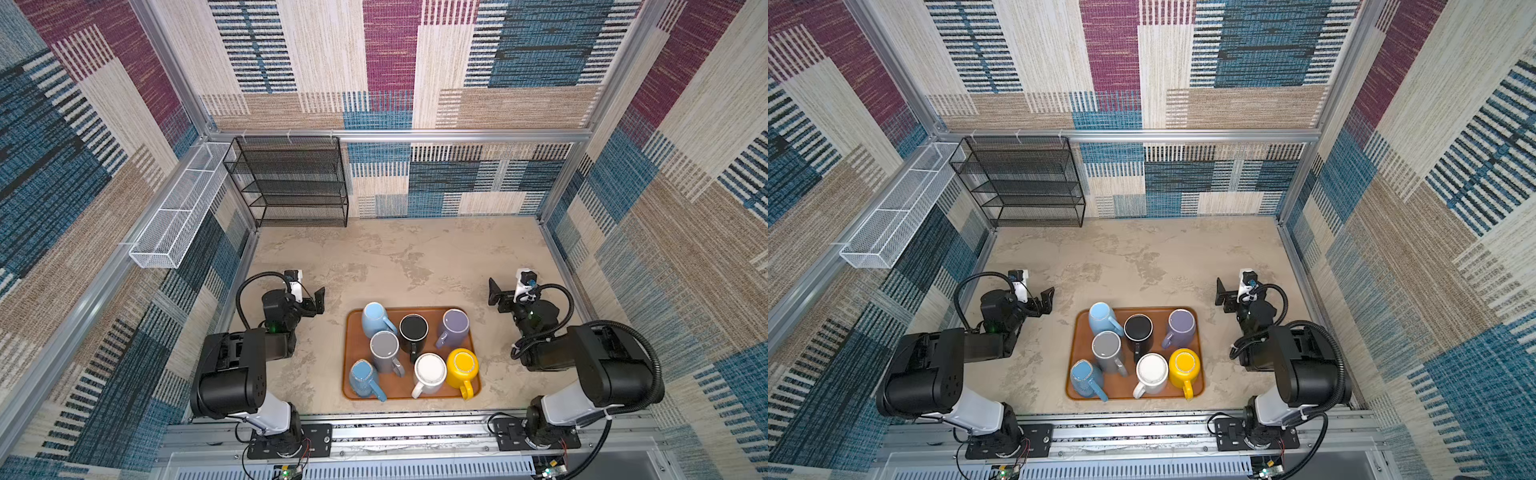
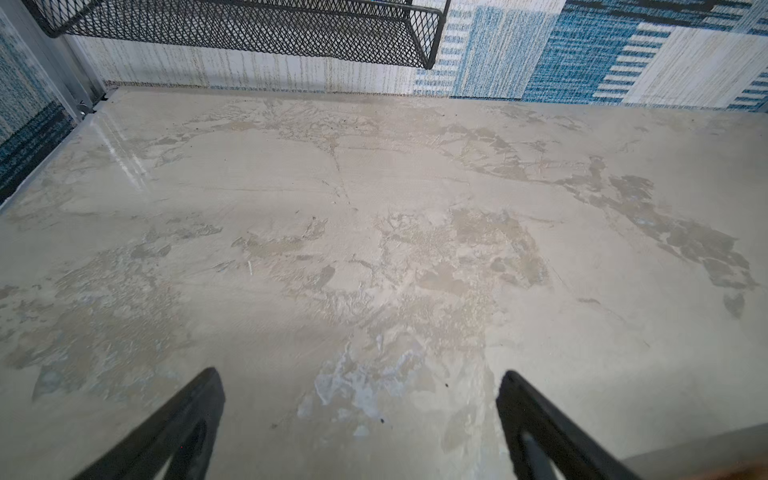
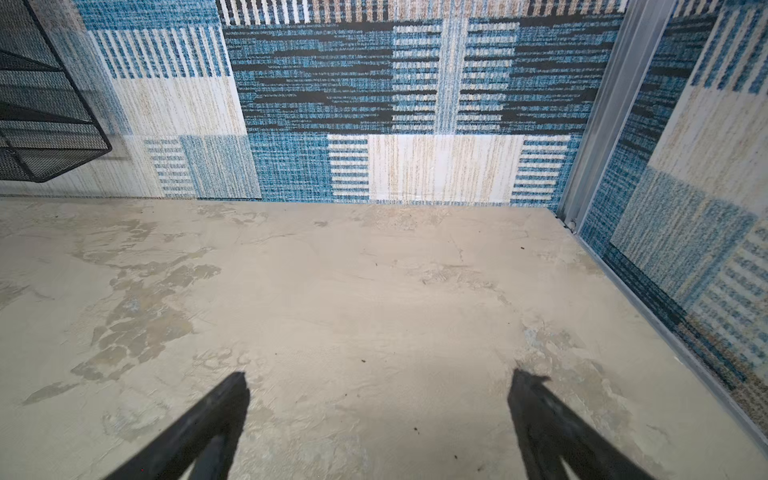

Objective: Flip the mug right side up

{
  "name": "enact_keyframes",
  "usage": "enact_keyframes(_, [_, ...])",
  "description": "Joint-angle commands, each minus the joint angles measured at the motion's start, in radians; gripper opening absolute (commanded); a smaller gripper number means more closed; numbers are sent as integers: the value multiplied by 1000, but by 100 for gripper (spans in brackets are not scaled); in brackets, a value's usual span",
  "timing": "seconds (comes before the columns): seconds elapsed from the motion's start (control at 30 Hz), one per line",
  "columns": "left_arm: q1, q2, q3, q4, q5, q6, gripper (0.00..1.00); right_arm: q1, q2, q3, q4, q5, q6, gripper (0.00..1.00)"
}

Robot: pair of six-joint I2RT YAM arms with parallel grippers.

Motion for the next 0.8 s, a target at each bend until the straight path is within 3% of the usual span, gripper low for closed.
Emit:
enact_keyframes(0.0, [1, -4, -2, 32, -3, -12, 99, 0, -3, 4, 20, 6, 9, 100])
enact_keyframes(0.77, [-20, -3, 18, -5, -44, -2, 99, 0, -3, 4, 18, 5, 8, 100])
